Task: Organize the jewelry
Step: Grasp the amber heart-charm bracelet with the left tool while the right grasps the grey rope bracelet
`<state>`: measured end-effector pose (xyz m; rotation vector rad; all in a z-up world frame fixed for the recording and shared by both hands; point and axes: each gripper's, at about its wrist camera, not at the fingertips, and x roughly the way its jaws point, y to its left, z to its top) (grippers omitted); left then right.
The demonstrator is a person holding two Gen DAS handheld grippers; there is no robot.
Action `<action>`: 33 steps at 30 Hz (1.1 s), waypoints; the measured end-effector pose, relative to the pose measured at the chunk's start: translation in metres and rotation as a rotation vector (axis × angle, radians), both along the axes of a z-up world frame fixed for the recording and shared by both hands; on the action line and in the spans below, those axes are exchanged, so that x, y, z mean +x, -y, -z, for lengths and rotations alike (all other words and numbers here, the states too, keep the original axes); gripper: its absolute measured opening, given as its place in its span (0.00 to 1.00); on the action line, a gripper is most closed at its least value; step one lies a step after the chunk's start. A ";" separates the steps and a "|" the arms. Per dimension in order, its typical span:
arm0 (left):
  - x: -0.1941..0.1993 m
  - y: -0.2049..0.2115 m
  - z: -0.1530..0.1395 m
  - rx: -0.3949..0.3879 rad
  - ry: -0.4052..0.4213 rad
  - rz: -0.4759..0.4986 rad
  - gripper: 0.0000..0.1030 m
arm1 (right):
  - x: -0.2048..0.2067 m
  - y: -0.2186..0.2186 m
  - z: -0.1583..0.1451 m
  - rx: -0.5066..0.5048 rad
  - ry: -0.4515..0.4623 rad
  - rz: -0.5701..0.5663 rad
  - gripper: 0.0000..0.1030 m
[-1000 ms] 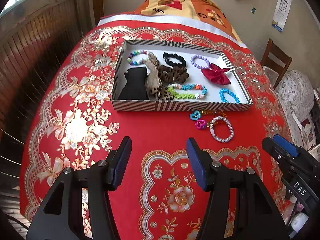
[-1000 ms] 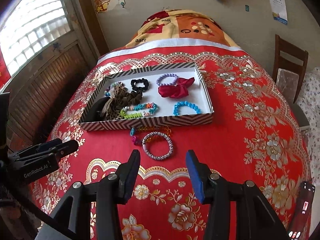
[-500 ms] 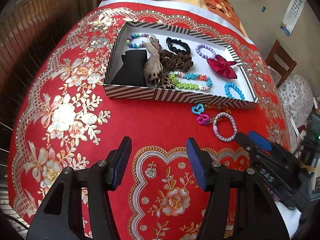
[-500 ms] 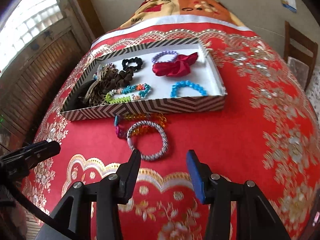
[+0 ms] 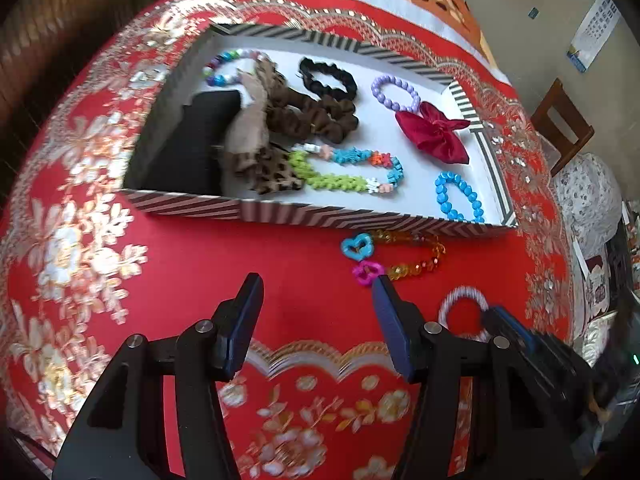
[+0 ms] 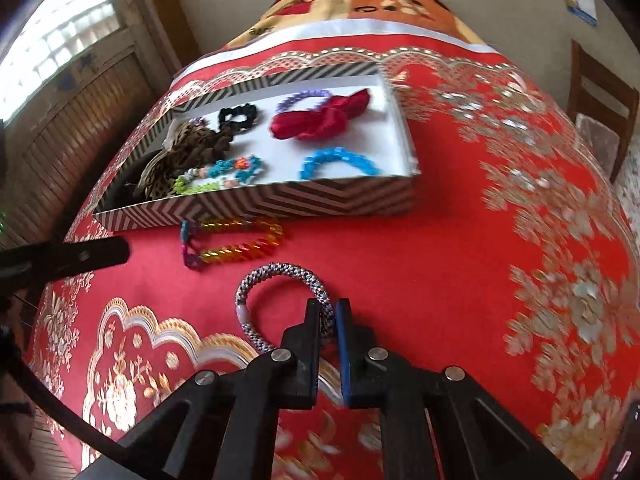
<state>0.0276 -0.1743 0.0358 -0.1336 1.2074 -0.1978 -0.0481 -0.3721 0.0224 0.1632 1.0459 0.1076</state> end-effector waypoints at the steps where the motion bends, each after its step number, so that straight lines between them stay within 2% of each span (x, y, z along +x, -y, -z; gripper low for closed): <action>1: 0.002 0.004 0.003 0.006 -0.004 0.002 0.55 | -0.002 0.003 -0.001 0.003 -0.003 0.001 0.07; 7: 0.015 0.029 0.020 0.041 -0.022 0.015 0.55 | -0.008 0.013 -0.006 0.036 0.001 0.006 0.07; 10: 0.018 0.033 0.020 0.040 0.000 0.024 0.52 | -0.008 0.014 -0.004 0.044 0.000 0.003 0.07; 11: 0.018 0.033 0.019 0.038 0.005 0.035 0.44 | -0.008 0.015 -0.002 0.048 -0.005 0.000 0.07; 12: 0.018 0.034 0.019 0.040 0.006 0.050 0.27 | -0.009 0.015 -0.001 0.053 -0.007 -0.003 0.07; 13: 0.019 0.034 0.019 0.041 0.001 0.062 0.14 | -0.010 0.014 0.000 0.059 -0.006 -0.010 0.07; 16: 0.019 0.029 0.018 0.022 -0.018 0.078 0.08 | -0.010 0.012 -0.002 0.078 0.007 -0.015 0.07; 20: 0.009 0.021 0.004 -0.010 0.002 0.106 0.06 | -0.008 0.012 -0.015 0.110 0.033 -0.018 0.07; 27: -0.004 0.011 -0.029 -0.020 0.061 0.145 0.06 | -0.008 0.009 -0.047 0.101 0.087 -0.039 0.07; 31: -0.003 0.010 -0.024 0.002 0.057 0.144 0.06 | -0.007 0.012 -0.054 0.127 0.094 -0.028 0.06; 33: -0.002 0.011 -0.014 -0.004 0.019 0.140 0.09 | -0.007 0.011 -0.052 0.120 0.087 -0.026 0.06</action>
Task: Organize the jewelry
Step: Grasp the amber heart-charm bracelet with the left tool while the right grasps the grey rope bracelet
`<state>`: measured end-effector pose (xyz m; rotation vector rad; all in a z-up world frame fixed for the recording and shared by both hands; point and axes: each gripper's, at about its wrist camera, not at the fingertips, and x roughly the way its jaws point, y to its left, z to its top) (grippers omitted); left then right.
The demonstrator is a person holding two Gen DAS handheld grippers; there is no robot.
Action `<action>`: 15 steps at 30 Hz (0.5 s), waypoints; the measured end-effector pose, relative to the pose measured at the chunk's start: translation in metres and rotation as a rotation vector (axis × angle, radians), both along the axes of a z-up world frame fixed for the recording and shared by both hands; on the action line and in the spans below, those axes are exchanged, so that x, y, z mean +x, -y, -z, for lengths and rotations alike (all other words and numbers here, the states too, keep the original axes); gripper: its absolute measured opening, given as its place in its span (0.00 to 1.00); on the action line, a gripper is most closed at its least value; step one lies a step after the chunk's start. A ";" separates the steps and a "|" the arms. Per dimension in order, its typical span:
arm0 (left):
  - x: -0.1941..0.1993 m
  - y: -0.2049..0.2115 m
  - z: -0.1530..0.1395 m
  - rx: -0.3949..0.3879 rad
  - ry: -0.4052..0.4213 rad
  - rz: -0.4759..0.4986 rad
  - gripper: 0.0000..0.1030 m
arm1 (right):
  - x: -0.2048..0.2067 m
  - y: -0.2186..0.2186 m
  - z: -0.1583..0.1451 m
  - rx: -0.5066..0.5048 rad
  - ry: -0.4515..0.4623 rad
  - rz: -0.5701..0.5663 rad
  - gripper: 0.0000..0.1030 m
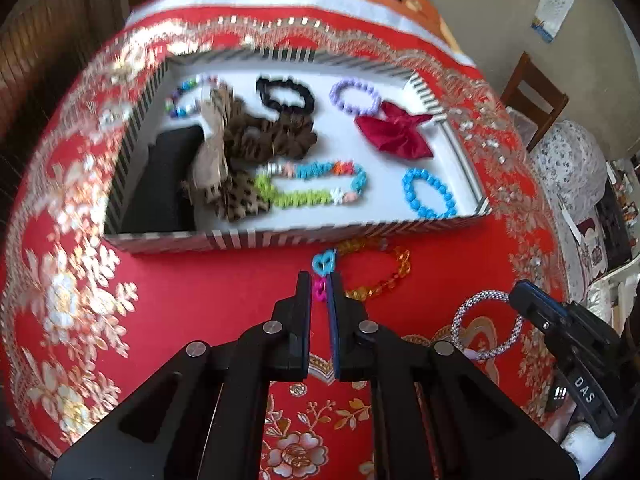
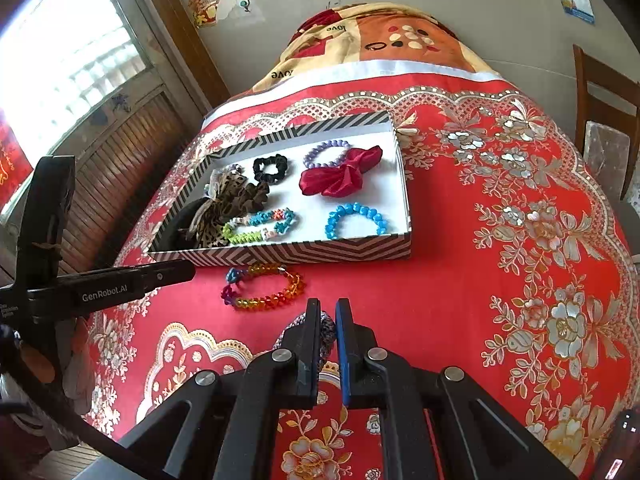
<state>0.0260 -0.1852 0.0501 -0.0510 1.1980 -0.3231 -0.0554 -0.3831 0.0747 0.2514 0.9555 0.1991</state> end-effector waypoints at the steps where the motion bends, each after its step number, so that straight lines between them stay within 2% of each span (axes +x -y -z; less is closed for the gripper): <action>1: 0.001 0.002 0.004 -0.005 -0.014 0.006 0.15 | 0.000 0.000 0.002 -0.001 -0.008 0.000 0.06; 3: -0.001 0.008 0.008 0.018 0.000 0.021 0.21 | -0.003 0.000 0.008 -0.003 -0.023 -0.001 0.06; 5: -0.004 0.018 0.008 0.033 0.017 0.061 0.22 | -0.005 0.000 0.014 -0.004 -0.036 -0.002 0.07; 10: -0.010 0.055 0.012 0.053 0.026 0.242 0.34 | -0.009 0.013 0.032 0.002 -0.075 0.027 0.07; 13: -0.006 0.074 0.024 0.119 0.013 0.316 0.34 | -0.010 0.022 0.039 0.013 -0.094 0.047 0.07; 15: -0.004 0.079 0.028 0.165 0.041 0.335 0.35 | -0.012 0.026 0.042 0.011 -0.106 0.053 0.07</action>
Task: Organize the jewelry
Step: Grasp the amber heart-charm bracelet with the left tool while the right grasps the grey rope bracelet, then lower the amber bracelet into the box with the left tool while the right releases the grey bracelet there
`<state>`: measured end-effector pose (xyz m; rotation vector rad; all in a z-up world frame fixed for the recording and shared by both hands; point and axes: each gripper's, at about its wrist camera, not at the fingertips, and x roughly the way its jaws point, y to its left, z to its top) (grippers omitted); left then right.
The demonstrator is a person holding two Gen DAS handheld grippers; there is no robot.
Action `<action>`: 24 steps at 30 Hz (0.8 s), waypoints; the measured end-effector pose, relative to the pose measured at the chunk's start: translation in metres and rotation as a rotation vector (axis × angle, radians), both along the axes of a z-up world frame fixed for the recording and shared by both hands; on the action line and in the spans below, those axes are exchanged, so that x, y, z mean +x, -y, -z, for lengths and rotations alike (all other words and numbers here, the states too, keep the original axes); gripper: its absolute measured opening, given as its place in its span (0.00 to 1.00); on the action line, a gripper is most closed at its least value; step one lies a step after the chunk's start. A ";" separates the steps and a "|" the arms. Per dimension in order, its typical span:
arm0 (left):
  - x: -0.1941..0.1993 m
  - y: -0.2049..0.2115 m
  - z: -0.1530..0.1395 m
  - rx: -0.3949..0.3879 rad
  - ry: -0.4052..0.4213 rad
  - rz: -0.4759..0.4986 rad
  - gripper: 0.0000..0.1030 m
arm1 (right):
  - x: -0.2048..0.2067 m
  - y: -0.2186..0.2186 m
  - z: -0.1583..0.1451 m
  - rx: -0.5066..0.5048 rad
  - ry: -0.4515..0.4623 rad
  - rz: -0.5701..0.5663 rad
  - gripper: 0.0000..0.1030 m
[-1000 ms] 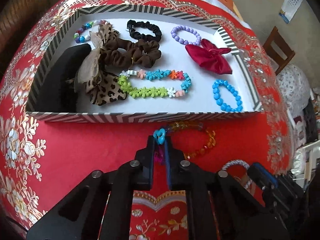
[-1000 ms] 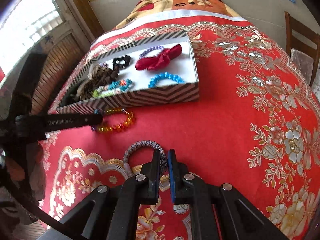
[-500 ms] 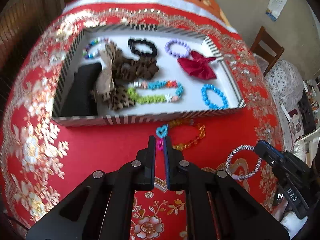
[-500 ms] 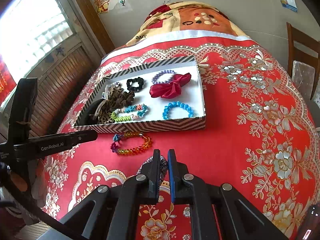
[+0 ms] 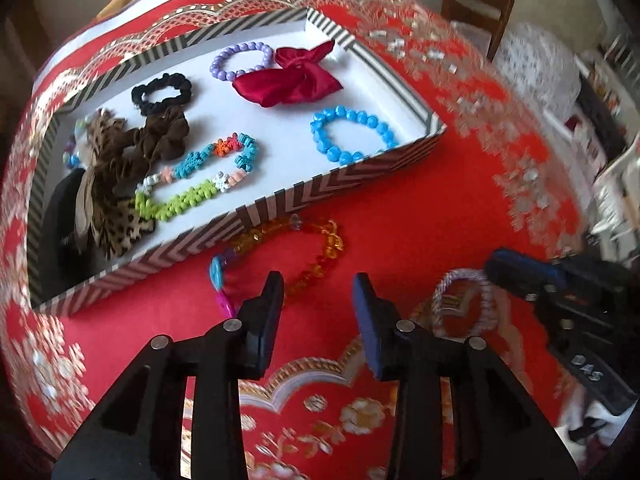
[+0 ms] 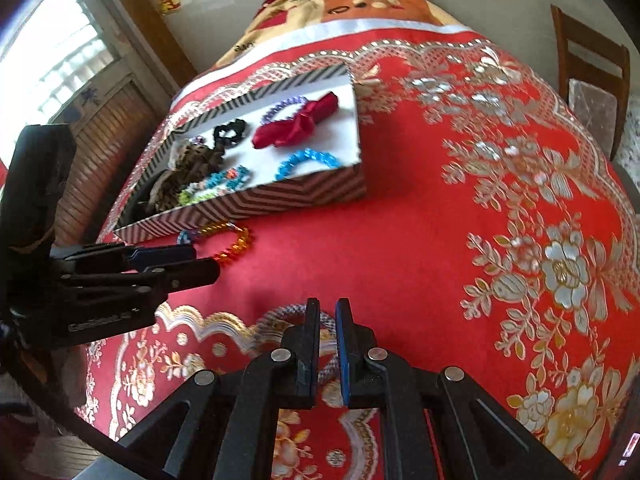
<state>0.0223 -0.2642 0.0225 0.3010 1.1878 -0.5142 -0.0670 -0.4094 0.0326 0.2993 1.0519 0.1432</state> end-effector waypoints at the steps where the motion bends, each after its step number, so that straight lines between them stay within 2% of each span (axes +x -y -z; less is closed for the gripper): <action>1: 0.000 0.003 0.001 0.027 0.014 0.014 0.36 | -0.001 0.001 0.001 -0.014 -0.004 -0.002 0.07; 4: 0.003 0.010 0.010 0.068 -0.006 0.056 0.39 | -0.001 -0.001 0.005 -0.050 -0.014 -0.016 0.09; 5: 0.003 0.011 0.008 0.062 0.012 0.065 0.39 | -0.002 -0.001 0.007 -0.054 -0.017 -0.017 0.10; 8: 0.006 0.015 0.008 0.050 -0.004 0.082 0.37 | -0.001 0.000 0.015 -0.043 -0.027 -0.015 0.13; 9: 0.007 0.014 0.008 0.046 -0.001 0.077 0.26 | -0.002 0.001 0.016 -0.035 -0.013 -0.010 0.13; 10: 0.008 0.011 0.007 0.035 -0.002 0.075 0.07 | -0.003 0.002 0.018 -0.018 -0.002 -0.004 0.13; 13: 0.010 0.000 0.009 -0.019 -0.059 0.050 0.08 | -0.002 0.004 0.019 0.000 0.013 0.004 0.07; 16: 0.007 -0.014 -0.002 -0.077 -0.088 0.010 0.08 | -0.001 0.008 0.014 0.034 0.015 0.013 0.06; 19: 0.004 -0.023 -0.023 -0.128 -0.068 -0.015 0.08 | -0.002 0.010 -0.002 0.069 0.043 0.013 0.06; 24: 0.002 -0.039 -0.063 -0.202 -0.024 -0.053 0.08 | 0.001 0.008 -0.035 0.065 0.100 -0.002 0.05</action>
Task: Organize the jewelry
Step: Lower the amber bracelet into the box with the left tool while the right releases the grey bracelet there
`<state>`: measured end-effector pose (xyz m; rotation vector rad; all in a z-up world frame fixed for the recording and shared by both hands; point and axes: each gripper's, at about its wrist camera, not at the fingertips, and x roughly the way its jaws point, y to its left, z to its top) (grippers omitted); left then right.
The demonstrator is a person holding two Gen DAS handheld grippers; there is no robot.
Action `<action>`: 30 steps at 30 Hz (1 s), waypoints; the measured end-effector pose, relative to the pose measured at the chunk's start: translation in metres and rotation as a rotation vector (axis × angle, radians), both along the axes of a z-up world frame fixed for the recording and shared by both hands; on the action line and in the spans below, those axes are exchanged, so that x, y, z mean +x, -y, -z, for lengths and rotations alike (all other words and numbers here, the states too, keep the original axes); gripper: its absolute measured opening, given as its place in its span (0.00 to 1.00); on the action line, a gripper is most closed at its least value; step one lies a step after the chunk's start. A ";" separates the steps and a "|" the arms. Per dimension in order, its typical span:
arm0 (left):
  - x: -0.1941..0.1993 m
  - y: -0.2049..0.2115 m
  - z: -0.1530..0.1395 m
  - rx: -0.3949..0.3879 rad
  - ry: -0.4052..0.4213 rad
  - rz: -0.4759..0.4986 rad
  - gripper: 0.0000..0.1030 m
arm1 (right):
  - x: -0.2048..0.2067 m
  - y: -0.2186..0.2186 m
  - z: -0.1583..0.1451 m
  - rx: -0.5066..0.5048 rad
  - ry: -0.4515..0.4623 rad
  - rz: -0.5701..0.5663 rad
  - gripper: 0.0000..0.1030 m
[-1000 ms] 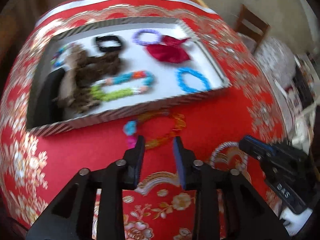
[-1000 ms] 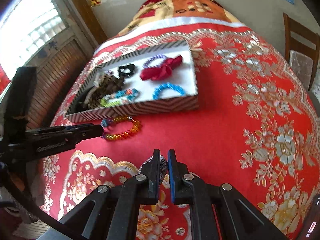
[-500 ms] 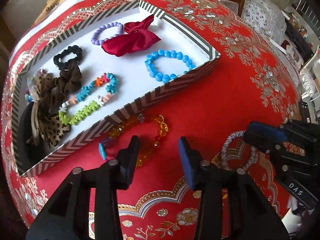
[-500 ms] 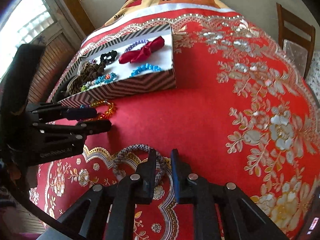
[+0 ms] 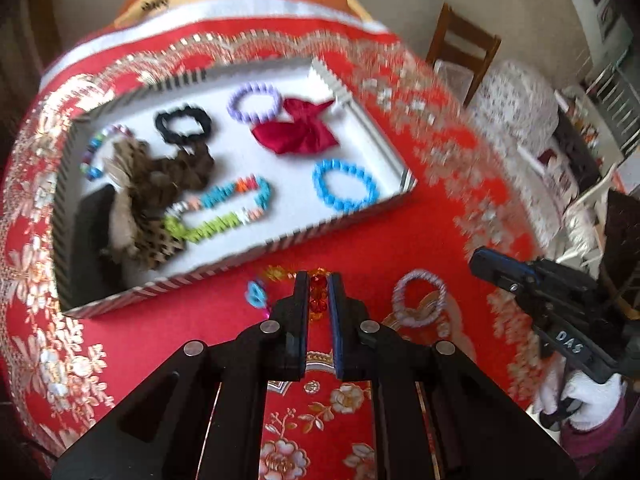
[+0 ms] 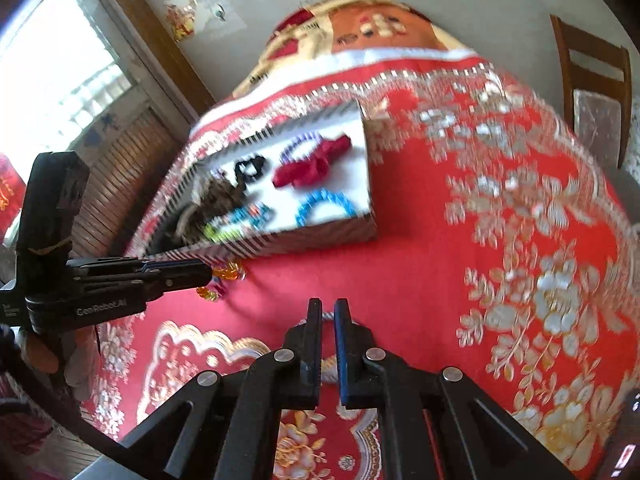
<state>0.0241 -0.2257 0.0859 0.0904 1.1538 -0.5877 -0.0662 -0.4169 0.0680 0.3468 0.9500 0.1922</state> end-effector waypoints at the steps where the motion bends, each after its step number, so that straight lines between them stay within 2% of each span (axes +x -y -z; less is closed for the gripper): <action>1: 0.001 -0.005 -0.008 -0.013 0.007 -0.012 0.08 | 0.001 -0.001 -0.008 -0.003 0.014 -0.005 0.05; 6: 0.006 -0.019 -0.039 -0.061 0.048 -0.050 0.08 | 0.010 -0.008 -0.034 -0.025 0.056 -0.026 0.05; 9: 0.008 -0.023 -0.048 -0.071 0.062 -0.064 0.08 | 0.016 -0.012 -0.031 -0.055 0.016 -0.058 0.06; 11: 0.008 -0.027 -0.050 -0.079 0.060 -0.072 0.08 | 0.019 -0.016 -0.017 -0.143 -0.037 -0.077 0.24; 12: 0.007 -0.028 -0.049 -0.082 0.058 -0.074 0.08 | 0.019 -0.017 -0.009 -0.168 -0.063 -0.088 0.42; 13: 0.007 -0.029 -0.048 -0.082 0.055 -0.075 0.08 | 0.018 -0.017 0.005 -0.177 -0.103 -0.102 0.42; 14: 0.008 -0.030 -0.047 -0.080 0.051 -0.077 0.08 | 0.015 -0.017 0.014 -0.175 -0.125 -0.112 0.42; 16: 0.009 -0.033 -0.044 -0.076 0.043 -0.088 0.08 | 0.014 -0.019 0.035 -0.226 -0.172 -0.118 0.30; 17: 0.009 -0.034 -0.042 -0.076 0.037 -0.093 0.08 | 0.014 -0.020 0.042 -0.242 -0.176 -0.117 0.27; 21: 0.013 -0.038 -0.041 -0.080 0.029 -0.106 0.08 | 0.014 -0.025 0.050 -0.322 -0.126 -0.124 0.07; 22: 0.013 -0.039 -0.042 -0.081 0.030 -0.107 0.08 | 0.015 -0.025 0.051 -0.330 -0.128 -0.123 0.06; 25: 0.015 -0.041 -0.050 -0.090 0.042 -0.111 0.08 | 0.012 -0.015 0.046 -0.251 -0.121 -0.107 0.06; 30: 0.026 -0.046 -0.067 -0.099 0.076 -0.126 0.08 | 0.018 -0.005 0.013 -0.131 -0.067 -0.053 0.06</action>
